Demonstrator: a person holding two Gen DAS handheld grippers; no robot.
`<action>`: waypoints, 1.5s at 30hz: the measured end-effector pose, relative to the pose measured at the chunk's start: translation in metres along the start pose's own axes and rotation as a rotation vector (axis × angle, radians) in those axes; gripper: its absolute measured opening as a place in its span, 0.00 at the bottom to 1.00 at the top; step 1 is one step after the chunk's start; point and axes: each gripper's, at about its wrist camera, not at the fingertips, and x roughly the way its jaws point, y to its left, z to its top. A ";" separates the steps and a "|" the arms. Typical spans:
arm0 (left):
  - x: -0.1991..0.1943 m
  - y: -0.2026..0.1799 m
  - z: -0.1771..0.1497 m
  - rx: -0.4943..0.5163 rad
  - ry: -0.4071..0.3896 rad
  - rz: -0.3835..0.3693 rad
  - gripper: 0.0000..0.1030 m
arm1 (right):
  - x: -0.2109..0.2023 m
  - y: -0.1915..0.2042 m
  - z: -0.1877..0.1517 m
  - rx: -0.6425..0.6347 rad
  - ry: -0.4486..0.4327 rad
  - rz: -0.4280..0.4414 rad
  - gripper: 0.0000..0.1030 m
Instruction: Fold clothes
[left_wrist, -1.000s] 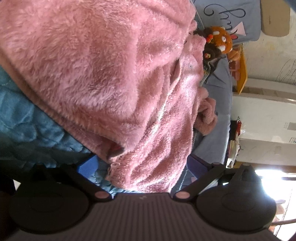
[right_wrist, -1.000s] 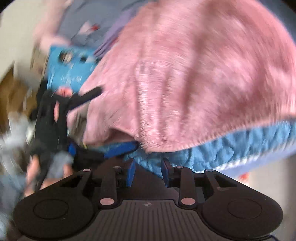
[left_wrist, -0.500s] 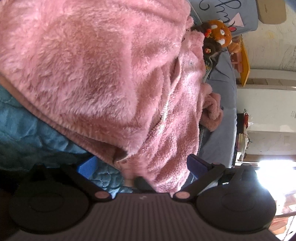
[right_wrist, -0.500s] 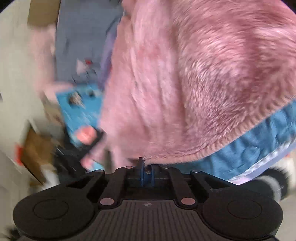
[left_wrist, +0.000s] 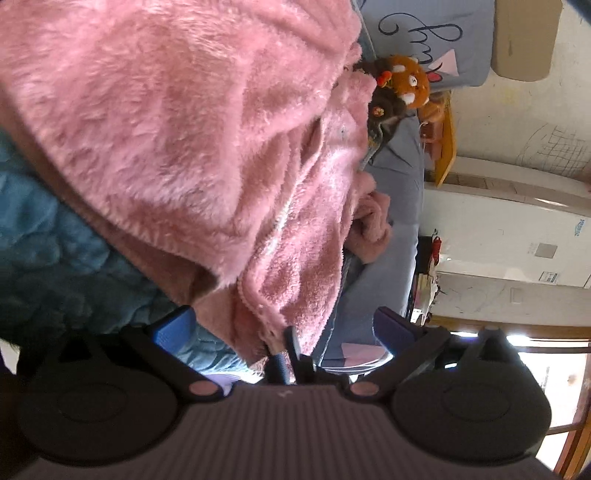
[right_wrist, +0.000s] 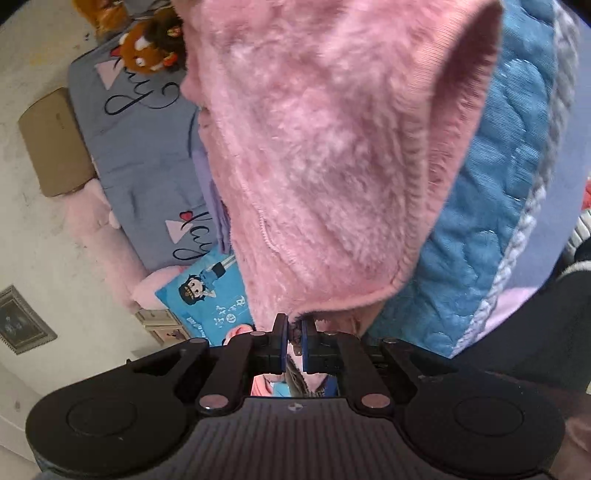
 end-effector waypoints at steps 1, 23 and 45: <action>-0.001 -0.002 -0.001 0.011 -0.003 0.001 1.00 | 0.000 -0.001 0.001 0.012 -0.001 0.005 0.07; 0.027 -0.031 0.011 0.171 0.004 0.245 1.00 | -0.008 0.004 0.002 -0.006 -0.026 0.030 0.10; -0.021 -0.136 -0.127 1.356 -0.795 0.738 1.00 | -0.017 0.006 0.005 -0.044 -0.022 0.060 0.11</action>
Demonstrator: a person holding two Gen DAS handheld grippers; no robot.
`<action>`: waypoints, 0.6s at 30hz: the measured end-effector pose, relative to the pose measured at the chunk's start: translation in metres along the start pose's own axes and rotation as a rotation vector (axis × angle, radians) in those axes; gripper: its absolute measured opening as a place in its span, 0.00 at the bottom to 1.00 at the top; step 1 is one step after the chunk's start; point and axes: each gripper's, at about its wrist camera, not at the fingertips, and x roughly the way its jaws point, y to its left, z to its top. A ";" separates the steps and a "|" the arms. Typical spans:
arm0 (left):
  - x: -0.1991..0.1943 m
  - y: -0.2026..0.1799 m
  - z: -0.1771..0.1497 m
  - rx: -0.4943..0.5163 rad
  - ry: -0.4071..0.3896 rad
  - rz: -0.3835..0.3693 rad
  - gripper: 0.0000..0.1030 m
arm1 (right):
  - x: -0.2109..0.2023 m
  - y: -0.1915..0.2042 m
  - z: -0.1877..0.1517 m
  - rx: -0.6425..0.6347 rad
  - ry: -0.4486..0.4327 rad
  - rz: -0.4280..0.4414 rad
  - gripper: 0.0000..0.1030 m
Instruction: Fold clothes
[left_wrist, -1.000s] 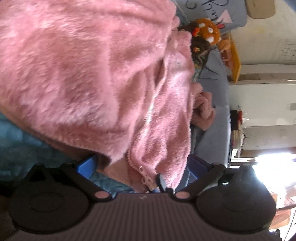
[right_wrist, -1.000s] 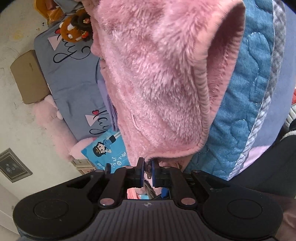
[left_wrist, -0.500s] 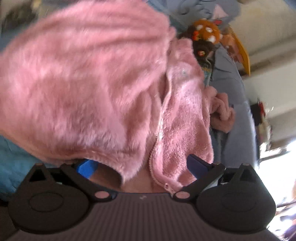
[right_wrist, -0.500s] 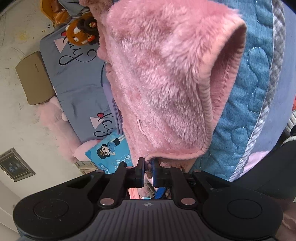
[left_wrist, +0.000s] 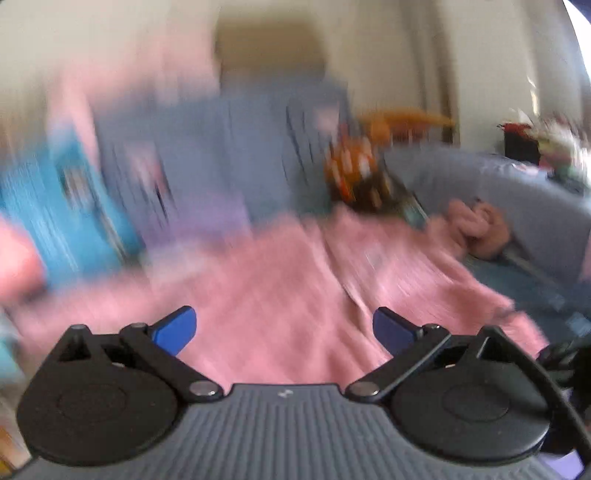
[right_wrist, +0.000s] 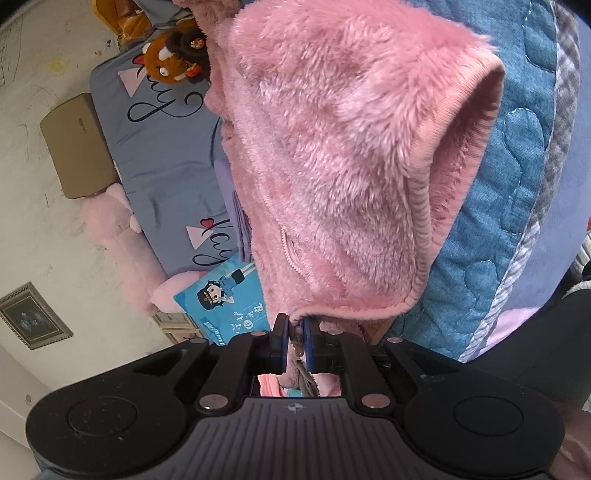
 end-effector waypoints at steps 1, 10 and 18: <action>-0.012 -0.009 -0.002 0.063 -0.044 0.032 1.00 | 0.001 -0.001 0.000 0.002 0.001 0.000 0.11; 0.015 -0.007 -0.010 -0.227 0.326 -0.381 1.00 | -0.001 -0.001 0.001 -0.003 0.002 0.005 0.12; 0.085 0.011 -0.045 -0.454 0.621 -0.406 0.98 | 0.001 0.000 0.001 -0.008 0.006 0.006 0.13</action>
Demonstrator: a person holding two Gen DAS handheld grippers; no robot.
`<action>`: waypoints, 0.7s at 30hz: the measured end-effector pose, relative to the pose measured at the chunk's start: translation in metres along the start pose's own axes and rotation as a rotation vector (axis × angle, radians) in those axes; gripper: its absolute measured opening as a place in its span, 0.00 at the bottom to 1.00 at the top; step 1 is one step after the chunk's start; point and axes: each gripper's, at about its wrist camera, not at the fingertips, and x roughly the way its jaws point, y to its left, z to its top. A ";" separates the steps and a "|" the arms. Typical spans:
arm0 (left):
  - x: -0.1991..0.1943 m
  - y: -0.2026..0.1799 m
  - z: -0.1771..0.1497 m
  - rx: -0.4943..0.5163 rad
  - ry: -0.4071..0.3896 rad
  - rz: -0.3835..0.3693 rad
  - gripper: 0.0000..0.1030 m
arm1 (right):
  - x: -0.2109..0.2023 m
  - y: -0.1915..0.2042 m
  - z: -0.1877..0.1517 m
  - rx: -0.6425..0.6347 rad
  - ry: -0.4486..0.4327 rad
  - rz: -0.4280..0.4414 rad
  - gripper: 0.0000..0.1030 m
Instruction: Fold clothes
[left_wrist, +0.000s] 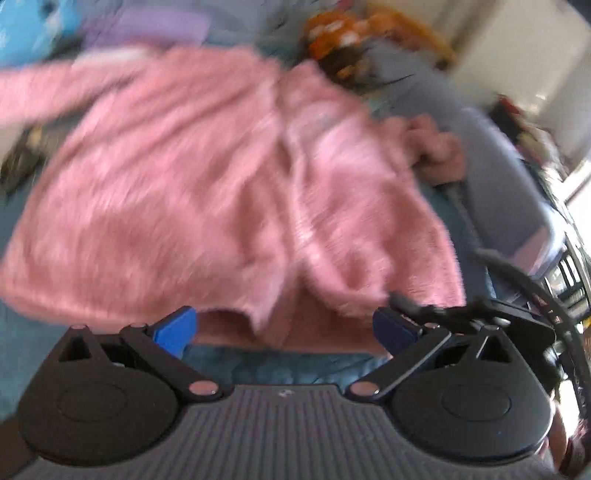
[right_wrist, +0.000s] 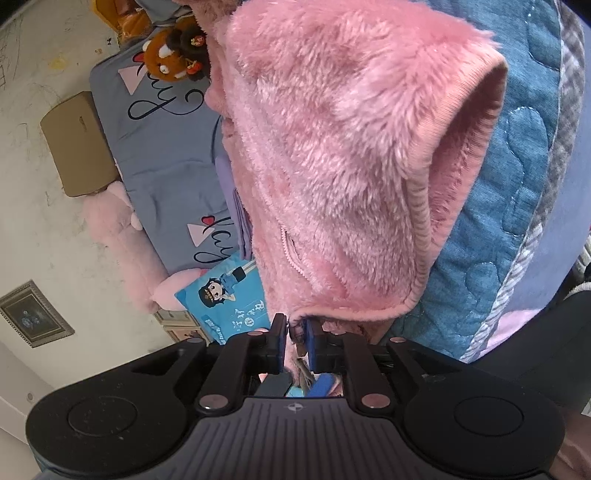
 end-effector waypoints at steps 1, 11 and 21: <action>0.002 0.004 0.001 -0.024 0.011 -0.020 0.96 | 0.000 0.000 0.000 -0.001 -0.001 0.001 0.13; 0.042 0.042 0.002 -0.455 0.158 -0.158 0.45 | -0.001 -0.001 0.002 0.004 -0.004 0.002 0.14; 0.037 0.054 -0.003 -0.579 0.129 -0.183 0.43 | -0.001 -0.002 0.003 0.016 -0.012 0.010 0.14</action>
